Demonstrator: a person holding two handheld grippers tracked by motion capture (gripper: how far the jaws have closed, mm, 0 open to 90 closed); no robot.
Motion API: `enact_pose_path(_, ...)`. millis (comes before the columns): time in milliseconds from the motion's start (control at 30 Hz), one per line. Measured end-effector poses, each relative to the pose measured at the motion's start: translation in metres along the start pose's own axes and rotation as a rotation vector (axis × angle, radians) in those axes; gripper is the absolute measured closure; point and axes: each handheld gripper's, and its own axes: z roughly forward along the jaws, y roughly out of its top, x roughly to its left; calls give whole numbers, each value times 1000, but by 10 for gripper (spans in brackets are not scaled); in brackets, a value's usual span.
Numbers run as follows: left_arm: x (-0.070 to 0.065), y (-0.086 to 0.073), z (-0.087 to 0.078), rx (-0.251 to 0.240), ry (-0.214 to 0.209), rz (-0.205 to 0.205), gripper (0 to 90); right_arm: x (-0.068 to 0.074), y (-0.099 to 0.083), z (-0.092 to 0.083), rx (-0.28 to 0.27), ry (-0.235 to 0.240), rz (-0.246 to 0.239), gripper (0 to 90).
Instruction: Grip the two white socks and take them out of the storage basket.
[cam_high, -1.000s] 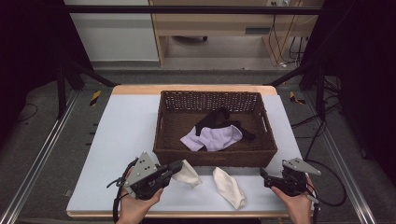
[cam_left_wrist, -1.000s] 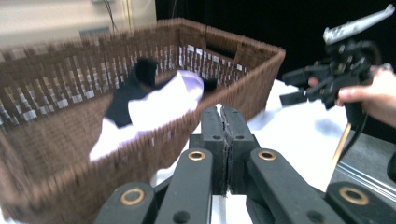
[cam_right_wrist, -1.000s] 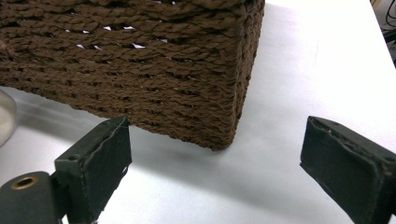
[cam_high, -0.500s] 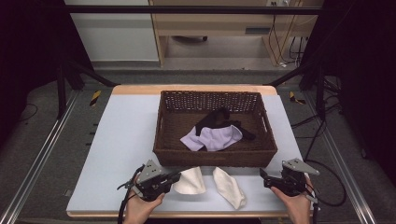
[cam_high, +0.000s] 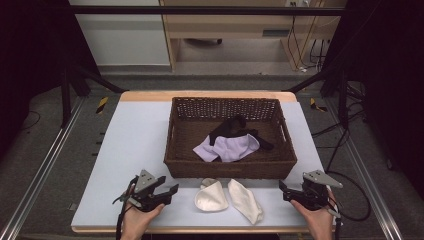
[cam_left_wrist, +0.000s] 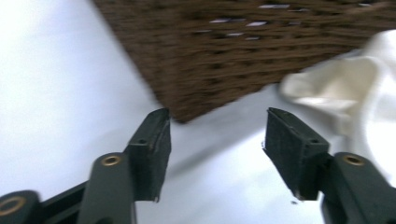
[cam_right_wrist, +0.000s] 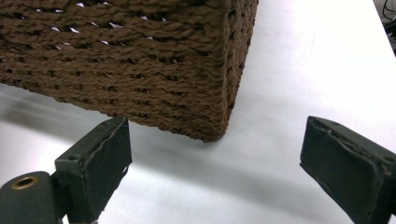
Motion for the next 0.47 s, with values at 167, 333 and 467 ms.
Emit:
enact_pose_path(167,30,-4,-13,-28,100,-31,294,-3,-3,2,0,-4,3,88)
enact_pose_path(333,57,-10,-18,-14,167,-66,264,-4,-6,5,18,-5,13,85)
enact_pose_path(467,68,-13,-19,-8,194,-101,249,-5,-6,5,21,-11,5,84)
